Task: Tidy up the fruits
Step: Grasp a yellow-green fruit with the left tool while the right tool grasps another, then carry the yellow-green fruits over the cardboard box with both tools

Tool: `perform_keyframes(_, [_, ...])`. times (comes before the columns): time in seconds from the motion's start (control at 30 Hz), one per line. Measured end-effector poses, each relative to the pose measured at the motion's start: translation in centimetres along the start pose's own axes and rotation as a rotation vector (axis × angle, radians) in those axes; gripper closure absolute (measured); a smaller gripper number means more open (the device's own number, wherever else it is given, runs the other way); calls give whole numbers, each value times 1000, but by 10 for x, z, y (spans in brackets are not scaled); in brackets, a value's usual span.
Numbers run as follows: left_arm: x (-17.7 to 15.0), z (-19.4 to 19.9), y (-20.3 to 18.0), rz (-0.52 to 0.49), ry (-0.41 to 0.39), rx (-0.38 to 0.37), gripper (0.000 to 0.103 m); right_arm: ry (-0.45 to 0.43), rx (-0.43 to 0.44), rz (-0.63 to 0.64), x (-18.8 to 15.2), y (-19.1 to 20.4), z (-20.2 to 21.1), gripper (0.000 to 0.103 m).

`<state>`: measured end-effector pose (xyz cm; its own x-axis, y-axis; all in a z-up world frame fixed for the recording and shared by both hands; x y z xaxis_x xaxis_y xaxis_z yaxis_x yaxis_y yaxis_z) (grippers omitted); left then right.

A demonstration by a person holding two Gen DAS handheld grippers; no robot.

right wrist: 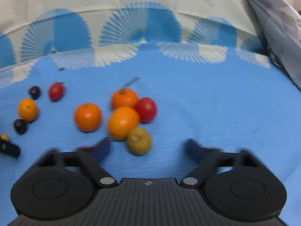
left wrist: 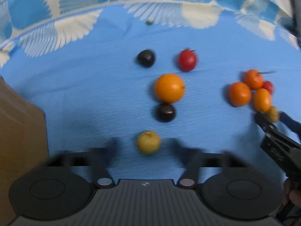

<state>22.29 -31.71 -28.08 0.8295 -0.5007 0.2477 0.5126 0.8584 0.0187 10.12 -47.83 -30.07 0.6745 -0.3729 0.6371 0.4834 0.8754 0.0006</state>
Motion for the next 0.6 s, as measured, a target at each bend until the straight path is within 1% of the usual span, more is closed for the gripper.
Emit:
perform_keyframes(0.03, [-1, 2, -3, -11, 11, -13, 75, -6, 1, 20, -1, 3, 4, 70])
perform_keyframes(0.1, [-4, 8, -4, 0, 4, -19, 76, -6, -3, 37, -2, 6, 9, 76])
perform_keyframes(0.13, [-5, 12, -6, -8, -8, -17, 76, 3, 3, 21, -2, 5, 10, 76])
perform_keyframes(0.2, [-9, 23, -10, -19, -21, -31, 76, 23, 26, -59, -1, -1, 18, 76])
perform_keyframes(0.27, [-16, 39, -12, -21, -38, -65, 76, 13, 35, -119, -1, -8, 33, 76])
perform_keyframes(0.33, [-24, 61, -11, -22, -74, -99, 76, -12, 43, -150, -1, -11, 55, 76])
perform_keyframes(0.47, [-49, 112, -1, -18, -149, -142, 76, -62, 76, -176, -9, -4, 108, 76])
perform_keyframes(0.53, [-64, 139, 5, -28, -182, -148, 76, -93, 79, -163, -13, 3, 138, 76])
perform_keyframes(0.6, [-82, 163, 11, -33, -205, -134, 75, -104, 109, -169, -19, 14, 166, 76])
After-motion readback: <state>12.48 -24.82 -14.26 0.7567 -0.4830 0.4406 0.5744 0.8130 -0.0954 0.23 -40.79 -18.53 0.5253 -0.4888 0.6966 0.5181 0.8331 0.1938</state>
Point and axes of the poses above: each gripper's, at about its wrist camera, not at the fingertips, and z roughly against the way its jaws point, y to its left, x to its top, the point moved 9 cm from there along -z, roughly the way its jaws point, and after that the axes turned 9 degrees about y, right-handed, at the moved point
